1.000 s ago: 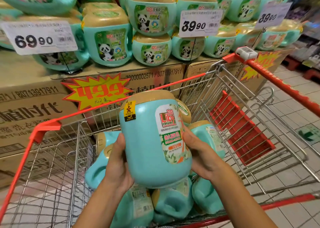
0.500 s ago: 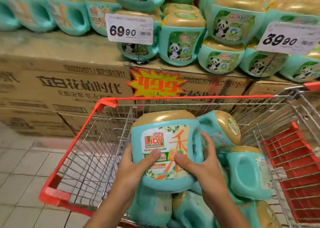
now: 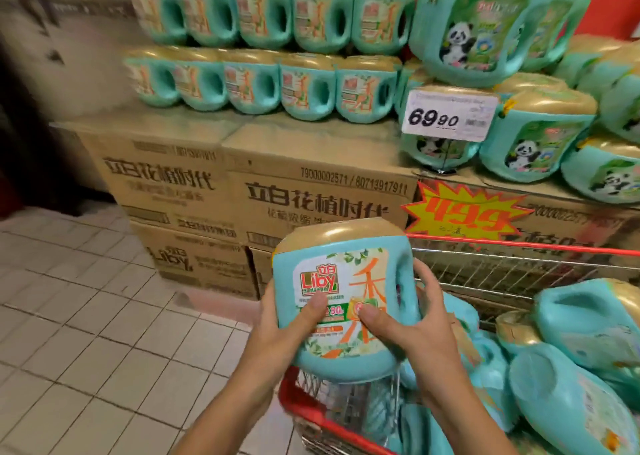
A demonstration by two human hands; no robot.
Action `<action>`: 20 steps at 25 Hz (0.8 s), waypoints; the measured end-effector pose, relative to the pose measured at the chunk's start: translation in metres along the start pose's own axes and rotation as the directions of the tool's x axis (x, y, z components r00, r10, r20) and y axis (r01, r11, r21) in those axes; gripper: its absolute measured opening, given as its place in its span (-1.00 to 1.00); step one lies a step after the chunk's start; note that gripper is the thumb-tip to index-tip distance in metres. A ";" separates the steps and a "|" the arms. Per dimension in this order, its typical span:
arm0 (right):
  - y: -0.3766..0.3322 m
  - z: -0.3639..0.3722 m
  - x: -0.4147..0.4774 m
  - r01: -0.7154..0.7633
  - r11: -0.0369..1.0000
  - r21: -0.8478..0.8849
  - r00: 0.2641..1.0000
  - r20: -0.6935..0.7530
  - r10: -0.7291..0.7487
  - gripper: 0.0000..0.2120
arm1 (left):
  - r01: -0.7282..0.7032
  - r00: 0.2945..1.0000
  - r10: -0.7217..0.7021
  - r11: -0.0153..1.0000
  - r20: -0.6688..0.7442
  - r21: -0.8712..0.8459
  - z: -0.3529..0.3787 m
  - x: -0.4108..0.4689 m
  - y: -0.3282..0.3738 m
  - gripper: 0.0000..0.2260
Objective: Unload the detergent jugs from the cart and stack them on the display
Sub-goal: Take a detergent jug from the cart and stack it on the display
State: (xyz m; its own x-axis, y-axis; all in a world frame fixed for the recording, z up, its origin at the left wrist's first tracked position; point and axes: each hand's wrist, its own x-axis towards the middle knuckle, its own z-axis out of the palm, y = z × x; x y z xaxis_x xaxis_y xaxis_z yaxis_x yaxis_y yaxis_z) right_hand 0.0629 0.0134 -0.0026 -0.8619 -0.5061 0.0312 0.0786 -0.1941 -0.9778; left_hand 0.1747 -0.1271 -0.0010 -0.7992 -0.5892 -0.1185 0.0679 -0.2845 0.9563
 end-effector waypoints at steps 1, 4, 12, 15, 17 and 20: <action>0.003 0.024 0.001 0.018 1.000 0.010 1.000 -0.004 -0.018 -0.07 | -0.014 1.000 0.013 0.999 0.018 0.032 -0.023 0.004 0.011 -0.45; 0.007 0.075 0.004 0.065 0.997 0.034 0.997 -0.037 -0.064 -0.11 | -0.060 0.997 0.055 0.991 0.046 0.116 -0.069 0.023 0.040 -0.44; 0.008 0.135 0.075 0.195 0.980 -0.030 0.975 -0.098 -0.197 -0.11 | -0.147 0.981 0.130 0.983 0.145 0.110 -0.115 0.106 0.069 -0.43; 0.014 0.159 0.124 0.244 0.969 -0.043 0.964 -0.093 -0.247 -0.09 | -0.198 0.969 0.176 0.974 0.172 0.115 -0.129 0.158 0.086 -0.44; 0.018 0.173 0.162 0.271 0.962 -0.038 0.954 -0.123 -0.273 -0.07 | -0.219 0.960 0.191 0.968 0.203 0.123 -0.136 0.202 0.099 -0.46; 0.014 0.183 0.207 0.304 0.949 -0.084 0.936 -0.157 -0.314 -0.05 | -0.243 0.943 0.203 0.961 0.262 0.130 -0.137 0.254 0.114 -0.47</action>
State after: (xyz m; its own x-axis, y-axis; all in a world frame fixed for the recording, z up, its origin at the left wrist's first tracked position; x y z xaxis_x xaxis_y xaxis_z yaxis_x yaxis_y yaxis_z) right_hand -0.0228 -0.2476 0.0280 -0.9104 -0.2813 0.3034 -0.2293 -0.2674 -0.9359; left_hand 0.0612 -0.4131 0.0411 -0.8968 -0.4152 0.1524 0.1820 -0.0322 0.9828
